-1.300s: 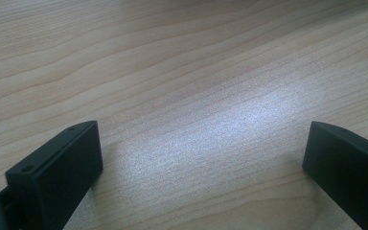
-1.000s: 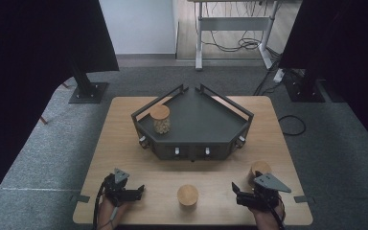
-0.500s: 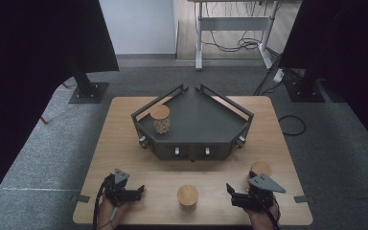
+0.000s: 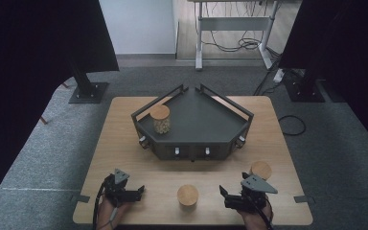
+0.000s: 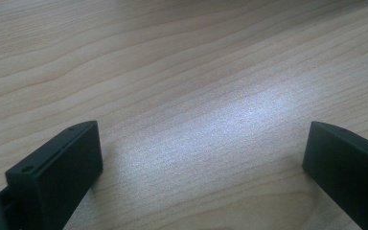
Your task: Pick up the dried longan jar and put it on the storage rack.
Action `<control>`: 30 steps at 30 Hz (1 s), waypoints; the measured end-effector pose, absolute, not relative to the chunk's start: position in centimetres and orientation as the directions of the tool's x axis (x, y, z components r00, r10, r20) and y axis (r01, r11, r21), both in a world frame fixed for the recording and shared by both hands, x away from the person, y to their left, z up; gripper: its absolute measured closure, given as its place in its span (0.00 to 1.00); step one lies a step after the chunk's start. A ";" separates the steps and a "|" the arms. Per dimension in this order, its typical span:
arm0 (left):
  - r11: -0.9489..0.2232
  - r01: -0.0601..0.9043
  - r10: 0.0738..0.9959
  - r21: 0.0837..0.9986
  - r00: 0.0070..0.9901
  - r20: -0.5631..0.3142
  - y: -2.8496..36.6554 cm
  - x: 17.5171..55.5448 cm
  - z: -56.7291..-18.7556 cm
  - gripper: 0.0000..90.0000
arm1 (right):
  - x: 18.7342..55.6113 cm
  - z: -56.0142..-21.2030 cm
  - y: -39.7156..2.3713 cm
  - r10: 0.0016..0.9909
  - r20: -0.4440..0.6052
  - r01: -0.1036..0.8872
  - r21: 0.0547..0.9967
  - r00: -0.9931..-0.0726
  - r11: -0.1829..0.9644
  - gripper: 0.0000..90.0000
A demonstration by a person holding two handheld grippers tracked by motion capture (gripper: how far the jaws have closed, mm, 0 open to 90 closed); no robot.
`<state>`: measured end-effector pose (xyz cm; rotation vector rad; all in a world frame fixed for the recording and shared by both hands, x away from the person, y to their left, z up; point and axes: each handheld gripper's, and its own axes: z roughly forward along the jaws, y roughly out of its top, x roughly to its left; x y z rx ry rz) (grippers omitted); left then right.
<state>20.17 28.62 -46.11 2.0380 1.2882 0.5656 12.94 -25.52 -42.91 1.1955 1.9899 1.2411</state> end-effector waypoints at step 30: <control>-0.312 0.620 0.900 0.720 0.437 0.014 28.9 20.2 -46.1 0.00 | 13.6 -43.5 -24.6 0.824 0.090 0.412 0.893 -0.559 0.182 0.09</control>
